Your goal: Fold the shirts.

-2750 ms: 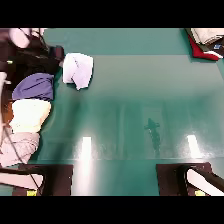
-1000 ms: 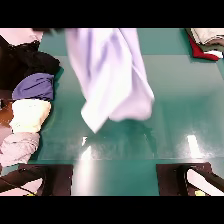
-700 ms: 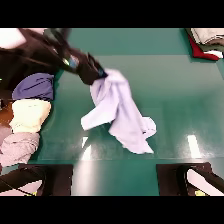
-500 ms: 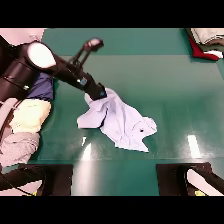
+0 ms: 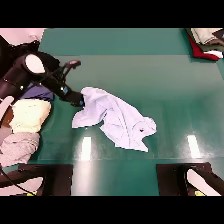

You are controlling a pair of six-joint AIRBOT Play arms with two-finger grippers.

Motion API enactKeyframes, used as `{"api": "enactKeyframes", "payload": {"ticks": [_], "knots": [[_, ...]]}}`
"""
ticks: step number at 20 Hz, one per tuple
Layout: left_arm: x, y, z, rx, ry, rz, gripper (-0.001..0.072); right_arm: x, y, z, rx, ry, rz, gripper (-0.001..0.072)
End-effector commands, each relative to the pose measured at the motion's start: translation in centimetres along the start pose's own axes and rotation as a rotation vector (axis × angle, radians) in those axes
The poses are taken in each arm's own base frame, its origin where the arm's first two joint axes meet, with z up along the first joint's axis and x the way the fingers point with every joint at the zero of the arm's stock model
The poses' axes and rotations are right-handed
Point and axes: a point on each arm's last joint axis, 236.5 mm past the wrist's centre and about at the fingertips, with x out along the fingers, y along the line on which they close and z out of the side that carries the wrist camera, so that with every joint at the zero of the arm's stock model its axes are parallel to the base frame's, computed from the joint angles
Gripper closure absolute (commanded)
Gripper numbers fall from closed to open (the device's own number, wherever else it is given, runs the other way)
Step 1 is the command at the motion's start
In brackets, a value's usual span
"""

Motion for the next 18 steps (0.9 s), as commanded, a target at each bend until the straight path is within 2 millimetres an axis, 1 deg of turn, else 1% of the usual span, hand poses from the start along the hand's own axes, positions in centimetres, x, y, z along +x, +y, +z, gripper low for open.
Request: {"api": "enactKeyframes", "payload": {"ticks": [1, 4, 6, 7, 10, 12, 13, 14, 16, 18], "knots": [[3.3, 3.9, -2.8, -0.088, 0.041, 0.056, 0.0095, 0.8, -0.8, -1.0, 0.026, 0.029, -0.004, 0.0691], [5.8, 5.3, -3.3, -0.117, 0.003, 0.084, 0.0095, 1.3, -1.4, -1.6, 0.043, 0.049, -0.008, 0.0691], [6.8, 5.7, -4.0, -0.132, 0.006, 0.091, 0.0095, 1.4, -1.5, -1.8, 0.047, 0.054, -0.009, 0.0691], [7.2, 5.8, -4.3, -0.136, 0.010, 0.092, 0.0095, 1.4, -1.5, -1.7, 0.047, 0.051, -0.008, 0.0691], [7.7, 6.2, -4.4, -0.145, -0.006, 0.100, 0.0096, 1.4, -1.5, -1.7, 0.047, 0.051, -0.008, 0.0691], [7.9, 6.0, -4.4, -0.152, -0.008, 0.090, 0.0097, 1.4, -1.5, -1.7, 0.047, 0.051, -0.009, 0.0691], [7.9, 6.0, -4.4, -0.152, -0.009, 0.089, 0.0124, 1.4, -1.5, -1.7, 0.047, 0.052, -0.009, 0.0691], [7.9, 6.0, -4.4, -0.153, -0.008, 0.089, 0.0325, 1.4, -1.5, -1.7, 0.047, 0.052, -0.009, 0.0691], [7.8, 5.7, -4.2, -0.159, -0.014, 0.076, 0.0677, 1.4, -1.5, -1.9, 0.047, 0.060, -0.008, 0.0691], [6.9, 5.1, -3.8, -0.171, -0.006, 0.066, 0.0683, 1.3, -2.0, -3.1, 0.042, 0.110, -0.027, 0.0691]]}}
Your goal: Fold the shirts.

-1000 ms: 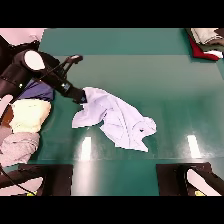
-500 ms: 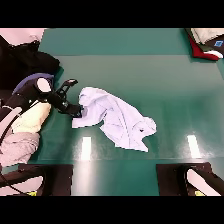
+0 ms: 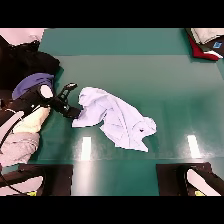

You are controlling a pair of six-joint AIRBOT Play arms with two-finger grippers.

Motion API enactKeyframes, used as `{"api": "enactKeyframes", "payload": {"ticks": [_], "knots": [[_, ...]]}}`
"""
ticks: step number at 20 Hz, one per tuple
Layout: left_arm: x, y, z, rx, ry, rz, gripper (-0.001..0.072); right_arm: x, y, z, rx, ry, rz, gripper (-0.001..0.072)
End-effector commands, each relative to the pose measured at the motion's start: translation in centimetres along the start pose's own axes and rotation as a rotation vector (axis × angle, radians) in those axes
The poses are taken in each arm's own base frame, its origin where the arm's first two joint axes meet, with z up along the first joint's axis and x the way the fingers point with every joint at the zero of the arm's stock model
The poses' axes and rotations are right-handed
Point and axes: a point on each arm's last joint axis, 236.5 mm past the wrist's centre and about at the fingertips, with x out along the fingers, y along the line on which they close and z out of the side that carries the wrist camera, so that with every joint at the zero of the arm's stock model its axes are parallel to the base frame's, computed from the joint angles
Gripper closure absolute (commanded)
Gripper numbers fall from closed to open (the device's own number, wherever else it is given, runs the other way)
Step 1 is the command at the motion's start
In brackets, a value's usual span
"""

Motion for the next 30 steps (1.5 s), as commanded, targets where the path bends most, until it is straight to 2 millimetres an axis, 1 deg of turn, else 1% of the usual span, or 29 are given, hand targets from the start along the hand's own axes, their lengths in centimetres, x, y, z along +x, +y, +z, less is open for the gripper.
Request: {"api": "enactKeyframes", "payload": {"ticks": [1, 3, 4, 6, 7, 8, 9, 10, 12, 14, 15, 17, 19, 21, 25, 26, 28, 29, 30], "knots": [[-1.7, -1.0, 0.7, -0.006, -0.001, -0.020, 0.0683, 0.1, -1.1, -2.4, -0.011, 0.100, -0.049, 0.0691], [-4.7, -1.7, 2.8, 0.033, -0.088, -0.006, 0.0683, 0.9, -3.2, -7.2, -0.011, 0.252, -0.123, 0.0691], [-6.5, -2.2, 3.9, 0.052, -0.146, 0.001, 0.0683, 1.7, -4.3, -10.1, -0.009, 0.322, -0.156, 0.0691], [-9.3, -3.1, 5.0, 0.080, -0.225, 0.009, 0.0683, 4.2, -5.9, -15.8, 0.001, 0.422, -0.189, 0.0691], [-10.0, -3.4, 5.1, 0.087, -0.244, 0.009, 0.0683, 5.4, -6.3, -18.6, 0.018, 0.459, -0.190, 0.0689], [-10.4, -3.5, 4.9, 0.092, -0.244, 0.009, 0.0683, 6.6, -6.5, -21.6, 0.036, 0.497, -0.178, 0.0550], [-10.3, -3.6, 4.6, 0.092, -0.229, 0.005, 0.0683, 7.4, -6.8, -24.4, 0.058, 0.544, -0.178, 0.0218], [-10.2, -3.7, 4.1, 0.093, -0.210, 0.002, 0.0683, 7.6, -7.1, -27.8, 0.079, 0.620, -0.182, 0.0048], [-10.2, -3.7, 4.0, 0.093, -0.204, 0.000, 0.0682, 7.3, -7.0, -33.3, 0.139, 0.755, -0.191, 0.0055], [-10.2, -3.7, 4.1, 0.092, -0.209, 0.000, 0.0682, 7.5, -6.7, -36.8, 0.157, 0.830, -0.199, 0.0138], [-10.2, -3.7, 4.1, 0.092, -0.209, 0.000, 0.0683, 7.8, -6.6, -38.1, 0.157, 0.856, -0.206, 0.0138], [-10.2, -3.7, 4.1, 0.092, -0.208, 0.000, 0.0682, 8.7, -6.1, -40.0, 0.157, 0.891, -0.210, 0.0138], [-10.2, -3.7, 4.1, 0.092, -0.206, 0.000, 0.0682, 9.9, -5.5, -41.2, 0.121, 0.925, -0.207, 0.0137], [-10.2, -3.7, 4.0, 0.092, -0.204, -0.001, 0.0682, 11.0, -5.2, -42.0, 0.097, 0.966, -0.218, 0.0137], [-10.1, -3.7, 3.8, 0.093, -0.196, -0.003, 0.0682, 12.9, -5.3, -42.0, 0.095, 0.983, -0.237, 0.0138], [-10.2, -3.7, 3.8, 0.093, -0.197, -0.002, 0.0682, 13.3, -5.3, -41.9, 0.094, 0.981, -0.236, 0.0154], [-10.2, -3.7, 3.8, 0.093, -0.197, -0.002, 0.0682, 14.0, -5.1, -41.5, 0.091, 0.961, -0.231, 0.0247], [-10.2, -3.7, 3.8, 0.093, -0.197, -0.002, 0.0683, 14.4, -5.1, -41.2, 0.090, 0.942, -0.225, 0.0279], [-10.2, -3.7, 3.8, 0.093, -0.197, -0.002, 0.0682, 14.6, -5.0, -41.1, 0.090, 0.930, -0.222, 0.0282]]}}
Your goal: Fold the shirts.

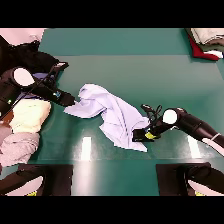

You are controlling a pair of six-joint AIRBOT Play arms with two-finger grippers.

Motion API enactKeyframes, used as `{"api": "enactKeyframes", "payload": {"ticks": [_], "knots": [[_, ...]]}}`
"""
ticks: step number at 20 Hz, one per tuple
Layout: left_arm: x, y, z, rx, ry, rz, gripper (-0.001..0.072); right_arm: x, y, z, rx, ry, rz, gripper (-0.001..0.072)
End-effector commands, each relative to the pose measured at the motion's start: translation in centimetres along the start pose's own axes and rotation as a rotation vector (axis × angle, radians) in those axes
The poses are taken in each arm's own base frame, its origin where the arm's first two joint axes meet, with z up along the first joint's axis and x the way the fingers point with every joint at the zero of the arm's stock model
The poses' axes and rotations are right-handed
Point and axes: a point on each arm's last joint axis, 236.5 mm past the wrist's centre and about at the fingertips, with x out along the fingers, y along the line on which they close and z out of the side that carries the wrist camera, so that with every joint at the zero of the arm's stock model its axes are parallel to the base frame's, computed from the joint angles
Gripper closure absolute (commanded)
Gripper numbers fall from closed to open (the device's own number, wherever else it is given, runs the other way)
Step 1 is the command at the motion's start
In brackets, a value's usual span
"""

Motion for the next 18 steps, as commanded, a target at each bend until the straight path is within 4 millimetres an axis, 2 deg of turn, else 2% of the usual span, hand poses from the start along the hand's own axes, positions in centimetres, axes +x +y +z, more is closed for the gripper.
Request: {"api": "enactKeyframes", "payload": {"ticks": [1, 2, 4, 6, 8, 9, 11, 14, 17, 18], "knots": [[-0.1, 0.0, 0.0, 0.001, -0.001, 0.000, 0.0682, 0.2, 0.4, 1.2, -0.007, -0.035, 0.007, 0.0385], [-0.1, 0.0, 0.0, 0.001, -0.001, 0.000, 0.0682, 0.2, 0.4, 1.2, -0.018, -0.035, 0.007, 0.0511], [-0.1, 0.0, 0.1, 0.001, -0.003, 0.001, 0.0682, -0.4, 0.7, 1.2, -0.051, -0.053, 0.013, 0.0667], [-0.5, 0.1, 0.8, 0.004, -0.025, 0.011, 0.0683, -2.0, 0.6, 1.7, -0.094, -0.117, -0.002, 0.0692], [-2.5, -0.2, 2.8, 0.027, -0.091, 0.027, 0.0683, -5.0, 0.7, 2.2, -0.112, -0.194, -0.013, 0.0693], [-4.2, -0.7, 4.1, 0.037, -0.141, 0.032, 0.0683, -7.2, 0.9, 2.7, -0.119, -0.248, -0.007, 0.0693], [-8.8, -2.1, 6.7, 0.073, -0.266, 0.046, 0.0683, -12.8, 1.7, 4.2, -0.128, -0.393, 0.023, 0.0693], [-17.4, -5.0, 9.4, 0.153, -0.481, 0.069, 0.0683, -23.2, 2.9, 6.0, -0.110, -0.680, 0.096, 0.0693], [-26.3, -8.5, 9.9, 0.232, -0.679, 0.087, 0.0683, -32.9, 2.9, 4.9, -0.088, -0.946, 0.123, 0.0693], [-28.8, -9.6, 9.6, 0.256, -0.730, 0.089, 0.0683, -35.3, 2.7, 4.2, -0.077, -1.009, 0.120, 0.0693]]}}
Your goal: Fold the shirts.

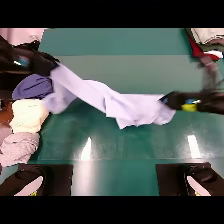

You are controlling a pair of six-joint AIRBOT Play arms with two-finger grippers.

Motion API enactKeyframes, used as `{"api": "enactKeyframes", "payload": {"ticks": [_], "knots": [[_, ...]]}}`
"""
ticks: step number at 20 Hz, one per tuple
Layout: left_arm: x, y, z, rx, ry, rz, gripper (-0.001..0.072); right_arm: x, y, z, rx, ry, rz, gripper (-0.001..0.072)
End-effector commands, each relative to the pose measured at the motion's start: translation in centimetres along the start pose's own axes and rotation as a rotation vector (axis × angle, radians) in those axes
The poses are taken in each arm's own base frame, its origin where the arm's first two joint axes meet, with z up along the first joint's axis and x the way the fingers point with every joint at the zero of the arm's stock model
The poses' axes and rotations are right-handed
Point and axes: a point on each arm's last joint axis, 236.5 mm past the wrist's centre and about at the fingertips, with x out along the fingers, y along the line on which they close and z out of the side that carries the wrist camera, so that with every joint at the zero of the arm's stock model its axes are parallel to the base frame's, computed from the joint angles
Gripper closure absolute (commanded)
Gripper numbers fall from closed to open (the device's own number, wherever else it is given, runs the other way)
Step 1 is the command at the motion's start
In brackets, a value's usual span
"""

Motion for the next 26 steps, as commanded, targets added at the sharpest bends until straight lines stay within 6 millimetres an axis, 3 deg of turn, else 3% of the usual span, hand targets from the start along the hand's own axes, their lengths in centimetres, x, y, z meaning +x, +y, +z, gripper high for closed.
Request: {"api": "enactKeyframes", "payload": {"ticks": [1, 4, 6, 8, 11, 13, 15, 18, 21, 24, 26], "knots": [[-8.7, -2.9, 5.4, 0.079, -0.205, 0.006, 0.0683, -9.1, 0.5, 5.1, 0.003, -0.271, -0.023, 0.0693], [-13.9, -5.8, 7.0, 0.114, -0.286, -0.030, 0.0683, -14.7, 0.5, 6.7, 0.012, -0.405, -0.077, 0.0693], [-15.9, -7.6, 7.4, 0.137, -0.310, -0.077, 0.0682, -17.5, 0.4, 7.8, 0.013, -0.472, -0.122, 0.0693], [-16.3, -9.0, 7.3, 0.141, -0.311, -0.134, 0.0683, -19.0, -0.2, 8.4, 0.034, -0.479, -0.174, 0.0693], [-14.2, -8.1, 5.1, 0.136, -0.182, -0.128, 0.0683, -17.6, -2.2, 8.3, 0.094, -0.343, -0.233, 0.0693], [-11.2, -6.9, 2.9, 0.110, -0.059, -0.125, 0.0683, -14.8, -3.6, 7.7, 0.126, -0.198, -0.241, 0.0693], [-7.1, -5.0, -0.1, 0.053, 0.067, -0.116, 0.0683, -10.7, -4.5, 6.9, 0.115, -0.046, -0.222, 0.0692], [0.7, -1.5, -7.5, -0.040, 0.258, -0.078, 0.0682, -2.5, -5.3, 5.2, 0.065, 0.148, -0.176, 0.0692], [7.1, 3.2, -14.6, -0.083, 0.327, 0.048, 0.0682, 6.0, -7.1, 4.0, 0.054, 0.238, -0.160, 0.0692], [10.4, 5.0, -19.0, -0.138, 0.330, 0.101, 0.0683, 12.5, -10.5, 2.9, 0.109, 0.282, -0.189, 0.0692], [11.1, 5.4, -19.9, -0.149, 0.318, 0.115, 0.0682, 15.5, -12.4, 2.7, 0.128, 0.289, -0.204, 0.0690]]}}
